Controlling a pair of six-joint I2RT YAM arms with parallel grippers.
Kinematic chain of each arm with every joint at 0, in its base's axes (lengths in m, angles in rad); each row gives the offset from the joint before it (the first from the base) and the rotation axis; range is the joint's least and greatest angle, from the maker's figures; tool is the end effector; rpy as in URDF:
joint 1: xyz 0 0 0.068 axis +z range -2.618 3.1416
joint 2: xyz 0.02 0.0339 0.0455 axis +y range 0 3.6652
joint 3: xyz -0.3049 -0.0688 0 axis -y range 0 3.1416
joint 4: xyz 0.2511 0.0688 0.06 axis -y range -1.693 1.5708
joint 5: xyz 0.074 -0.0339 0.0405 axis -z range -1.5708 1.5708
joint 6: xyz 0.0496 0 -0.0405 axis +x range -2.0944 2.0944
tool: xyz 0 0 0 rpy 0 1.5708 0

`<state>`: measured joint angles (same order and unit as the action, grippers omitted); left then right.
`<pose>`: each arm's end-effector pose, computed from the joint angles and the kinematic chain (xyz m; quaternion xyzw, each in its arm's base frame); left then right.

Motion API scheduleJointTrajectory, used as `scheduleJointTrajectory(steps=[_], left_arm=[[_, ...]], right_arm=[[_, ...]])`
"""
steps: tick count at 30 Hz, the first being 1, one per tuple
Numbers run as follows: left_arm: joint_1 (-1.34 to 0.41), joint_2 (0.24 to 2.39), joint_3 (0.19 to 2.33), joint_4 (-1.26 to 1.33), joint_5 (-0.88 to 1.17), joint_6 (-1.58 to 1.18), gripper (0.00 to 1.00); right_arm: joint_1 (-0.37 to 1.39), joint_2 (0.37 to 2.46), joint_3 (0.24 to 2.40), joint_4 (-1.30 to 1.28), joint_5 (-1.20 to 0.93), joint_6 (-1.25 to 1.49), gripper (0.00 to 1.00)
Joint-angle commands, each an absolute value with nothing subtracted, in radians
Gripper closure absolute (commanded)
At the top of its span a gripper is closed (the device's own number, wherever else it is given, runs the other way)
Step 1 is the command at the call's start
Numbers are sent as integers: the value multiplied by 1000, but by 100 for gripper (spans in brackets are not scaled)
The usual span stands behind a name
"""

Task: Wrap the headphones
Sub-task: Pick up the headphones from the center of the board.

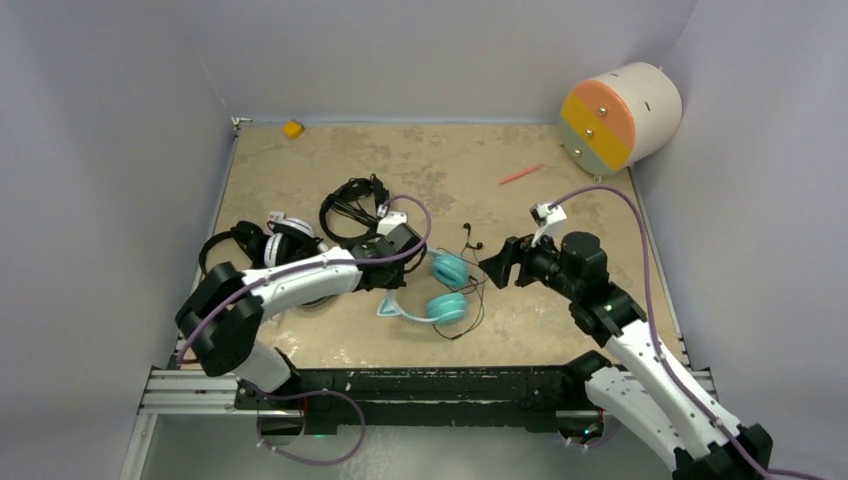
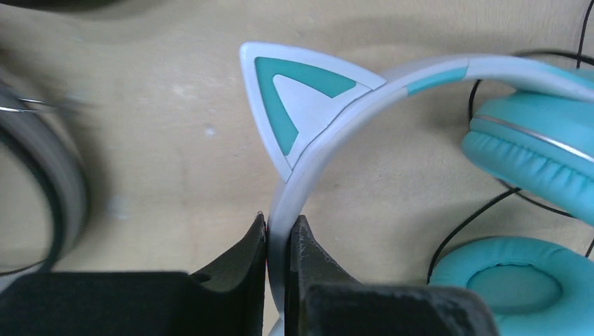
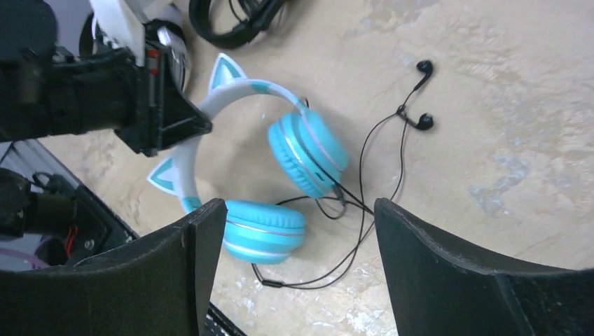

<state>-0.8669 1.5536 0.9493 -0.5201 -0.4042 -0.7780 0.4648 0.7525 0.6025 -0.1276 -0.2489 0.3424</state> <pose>0.2136 -0.2215 0.2172 -0.0019 0.9564 -0.0257 0.2910 0.1483 0.0881 0.3102 -0.1231 0.7859 0.3259 0.5109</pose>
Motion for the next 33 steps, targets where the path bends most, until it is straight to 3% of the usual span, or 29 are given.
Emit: scheduleJointTrajectory(steps=[1,6,15,23,29,33], left_arm=[[-821,1409,1060,-658,-465,-700,100],[-805,1326,1116,-743,-496,-667,100],[-788,1169,1191,-819,-503,-635,100],[-751,1093,1275,-812,-286,-602,100],[-703,1058,1320,-790,-97,-583,100],[-700,1045,1340,-792,-34,-584,100]], right_arm=[[467,644,565,-151,-118,358,19],[467,612,530,-169,-37,382,11],[467,670,497,-115,-36,408,9],[467,715,424,96,-249,338,11],[467,794,400,172,-33,364,9],[466,877,448,206,-120,311,8]])
